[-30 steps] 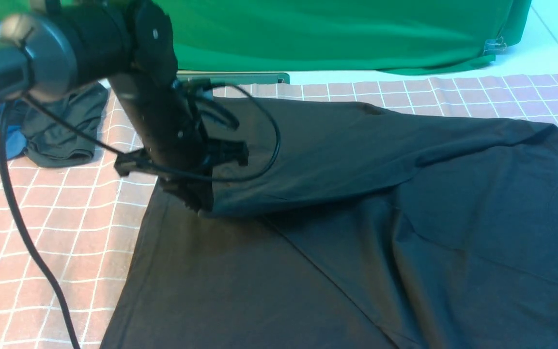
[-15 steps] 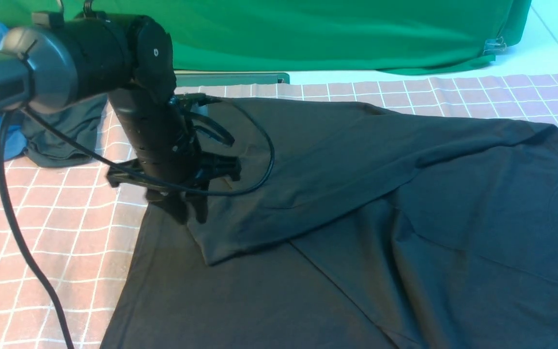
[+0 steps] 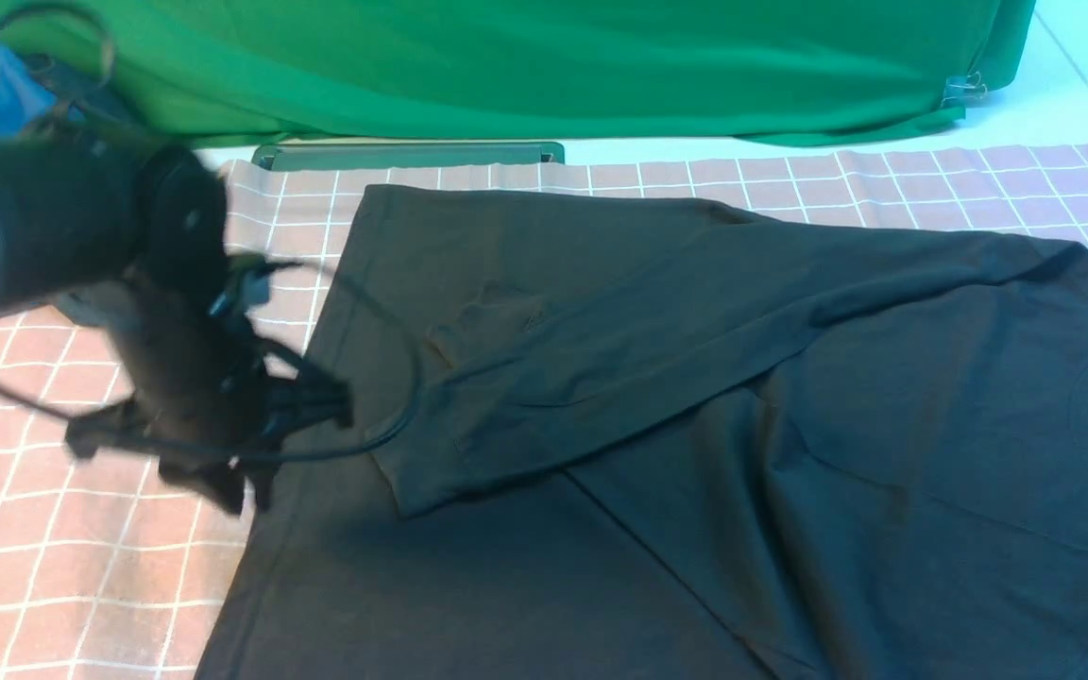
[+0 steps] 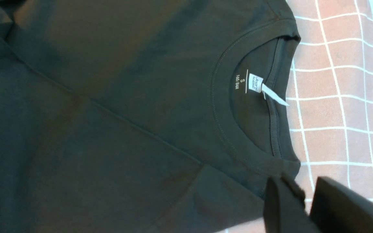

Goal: Fold a long-sleeved shirt over a pink coffee tablecloth.
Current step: 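Grasp the near edge of the shirt at its hem and shoulder corners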

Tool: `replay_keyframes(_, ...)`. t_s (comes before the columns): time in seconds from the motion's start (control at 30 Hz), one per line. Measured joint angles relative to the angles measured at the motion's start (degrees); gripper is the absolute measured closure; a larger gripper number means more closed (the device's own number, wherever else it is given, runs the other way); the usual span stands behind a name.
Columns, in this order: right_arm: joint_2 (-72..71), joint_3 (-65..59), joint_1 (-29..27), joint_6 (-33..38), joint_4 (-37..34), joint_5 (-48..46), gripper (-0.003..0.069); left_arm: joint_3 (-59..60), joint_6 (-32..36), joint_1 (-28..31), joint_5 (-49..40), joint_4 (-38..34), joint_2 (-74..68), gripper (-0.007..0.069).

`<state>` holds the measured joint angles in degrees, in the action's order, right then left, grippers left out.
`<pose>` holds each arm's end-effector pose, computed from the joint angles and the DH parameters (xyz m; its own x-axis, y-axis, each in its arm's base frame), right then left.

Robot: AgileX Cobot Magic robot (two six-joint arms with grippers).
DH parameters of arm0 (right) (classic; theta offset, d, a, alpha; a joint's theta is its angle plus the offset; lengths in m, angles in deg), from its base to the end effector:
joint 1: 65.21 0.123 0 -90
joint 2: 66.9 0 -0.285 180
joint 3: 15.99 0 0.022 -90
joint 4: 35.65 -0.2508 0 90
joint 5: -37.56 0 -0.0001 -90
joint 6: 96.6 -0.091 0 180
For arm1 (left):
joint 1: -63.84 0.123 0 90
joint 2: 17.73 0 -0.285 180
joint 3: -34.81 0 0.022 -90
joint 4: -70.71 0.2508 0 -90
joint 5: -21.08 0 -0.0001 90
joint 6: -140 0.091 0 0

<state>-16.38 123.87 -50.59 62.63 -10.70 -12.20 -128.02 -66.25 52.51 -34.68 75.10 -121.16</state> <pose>0.1311 0.0039 0.2984 -0.7152 -0.1176 -0.6890 0.0215 0.9816 -0.1898 0.2944 -0.0531 0.2008 -0.9728 -0.2154 -0.0848 -0.2187 0.9753 0.0316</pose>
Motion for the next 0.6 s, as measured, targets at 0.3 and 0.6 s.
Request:
replay_keyframes(0.3,0.00,0.00,0.00,0.00,0.00,0.45,0.0473,2.74,5.26,3.02,16.83,-0.53,-0.15,0.0521)
replay_keyframes(0.6,0.00,0.00,0.00,0.00,-0.06,0.72,0.0464,2.74,5.85,3.02,26.91,-0.35,-5.30,0.0200)
